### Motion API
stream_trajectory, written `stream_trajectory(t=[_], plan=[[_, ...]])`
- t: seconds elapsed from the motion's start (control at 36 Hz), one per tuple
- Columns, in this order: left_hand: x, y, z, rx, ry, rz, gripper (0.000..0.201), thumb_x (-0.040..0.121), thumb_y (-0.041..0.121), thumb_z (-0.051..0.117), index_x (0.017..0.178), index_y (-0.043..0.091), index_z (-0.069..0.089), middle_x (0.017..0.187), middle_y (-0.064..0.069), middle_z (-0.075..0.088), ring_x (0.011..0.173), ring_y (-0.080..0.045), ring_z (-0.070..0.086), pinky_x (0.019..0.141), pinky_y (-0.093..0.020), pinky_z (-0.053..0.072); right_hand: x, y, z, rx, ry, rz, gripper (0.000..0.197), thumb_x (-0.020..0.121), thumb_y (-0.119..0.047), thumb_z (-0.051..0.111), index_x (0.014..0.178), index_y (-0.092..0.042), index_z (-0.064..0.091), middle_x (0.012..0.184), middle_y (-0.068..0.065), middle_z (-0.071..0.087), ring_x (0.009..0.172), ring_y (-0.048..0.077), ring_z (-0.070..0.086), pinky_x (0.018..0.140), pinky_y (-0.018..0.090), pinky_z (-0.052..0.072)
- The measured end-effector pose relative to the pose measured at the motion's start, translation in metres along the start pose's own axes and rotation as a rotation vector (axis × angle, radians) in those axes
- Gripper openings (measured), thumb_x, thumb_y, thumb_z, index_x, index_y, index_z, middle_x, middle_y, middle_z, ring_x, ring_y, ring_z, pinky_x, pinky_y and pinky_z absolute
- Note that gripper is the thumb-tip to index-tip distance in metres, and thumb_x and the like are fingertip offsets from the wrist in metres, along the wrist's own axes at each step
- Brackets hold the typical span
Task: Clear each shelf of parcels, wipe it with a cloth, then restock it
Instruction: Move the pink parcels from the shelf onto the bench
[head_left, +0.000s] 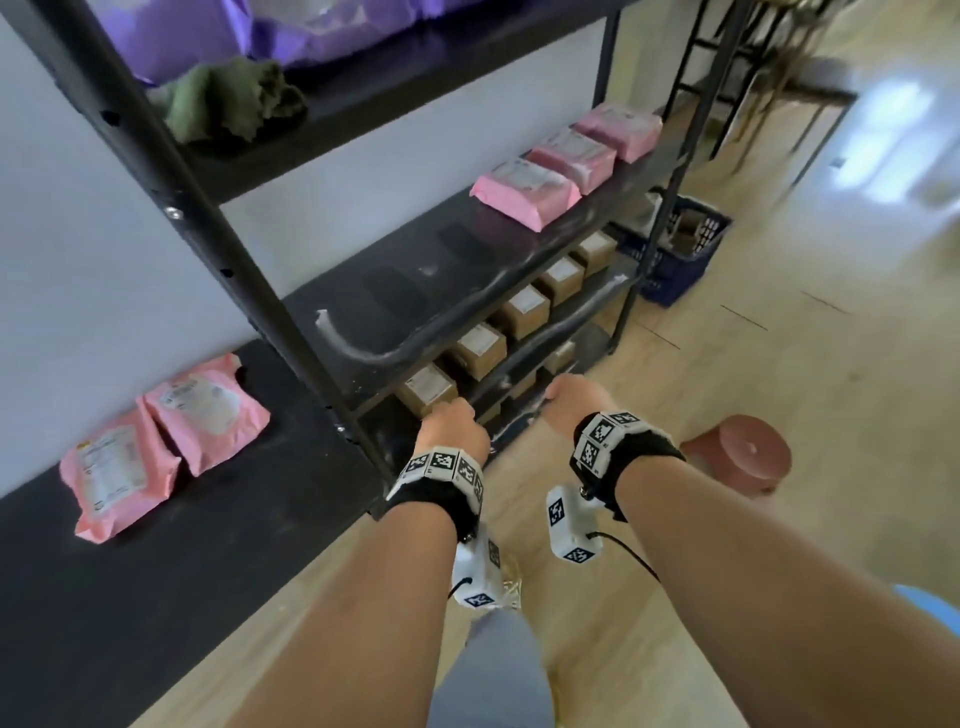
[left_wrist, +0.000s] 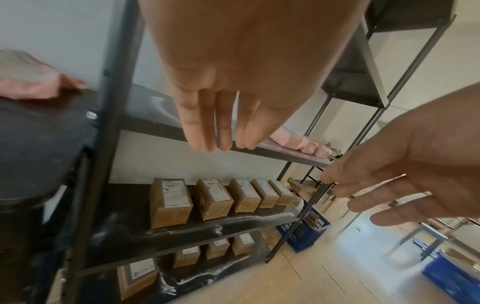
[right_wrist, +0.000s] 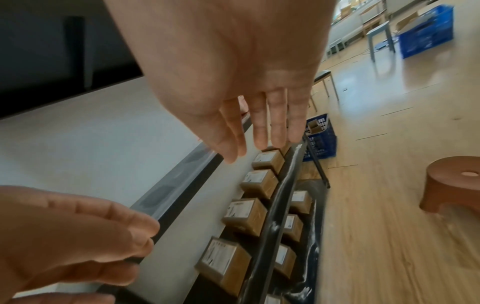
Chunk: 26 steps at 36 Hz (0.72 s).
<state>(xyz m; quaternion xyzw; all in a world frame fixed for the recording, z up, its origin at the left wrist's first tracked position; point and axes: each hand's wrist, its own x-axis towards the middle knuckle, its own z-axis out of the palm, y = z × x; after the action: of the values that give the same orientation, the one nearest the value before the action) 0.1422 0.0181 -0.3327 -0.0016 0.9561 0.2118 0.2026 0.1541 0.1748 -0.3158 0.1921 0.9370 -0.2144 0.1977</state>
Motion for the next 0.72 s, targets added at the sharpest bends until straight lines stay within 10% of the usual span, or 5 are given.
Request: stream_trajectory(t=[0.47, 0.72], plan=[[0.194, 0.158, -0.004, -0.029, 0.014, 0.098, 0.026, 0.091, 0.014, 0.045, 0.111, 0.011, 0.062, 0.109, -0.010, 0.063, 0.093, -0.028, 0.062, 0.071, -0.032, 0.048, 0.187, 0.055, -0.129, 0.064, 0.076, 0.108, 0.026, 0.093, -0.019, 0.053, 0.117, -0.013, 0.062, 0.117, 0.010, 0.062, 0.102, 0.028, 0.060, 0.079, 0.030, 0.046], [0.277, 0.197, -0.030, -0.141, 0.049, 0.039, 0.037, 0.091, 0.014, 0.044, 0.127, 0.013, 0.055, 0.127, -0.011, 0.056, 0.113, -0.029, 0.056, 0.092, -0.036, 0.045, 0.277, 0.045, -0.171, 0.054, 0.108, 0.094, 0.022, 0.092, -0.015, 0.049, 0.107, -0.011, 0.065, 0.109, 0.011, 0.065, 0.085, 0.026, 0.057, 0.070, 0.028, 0.044]])
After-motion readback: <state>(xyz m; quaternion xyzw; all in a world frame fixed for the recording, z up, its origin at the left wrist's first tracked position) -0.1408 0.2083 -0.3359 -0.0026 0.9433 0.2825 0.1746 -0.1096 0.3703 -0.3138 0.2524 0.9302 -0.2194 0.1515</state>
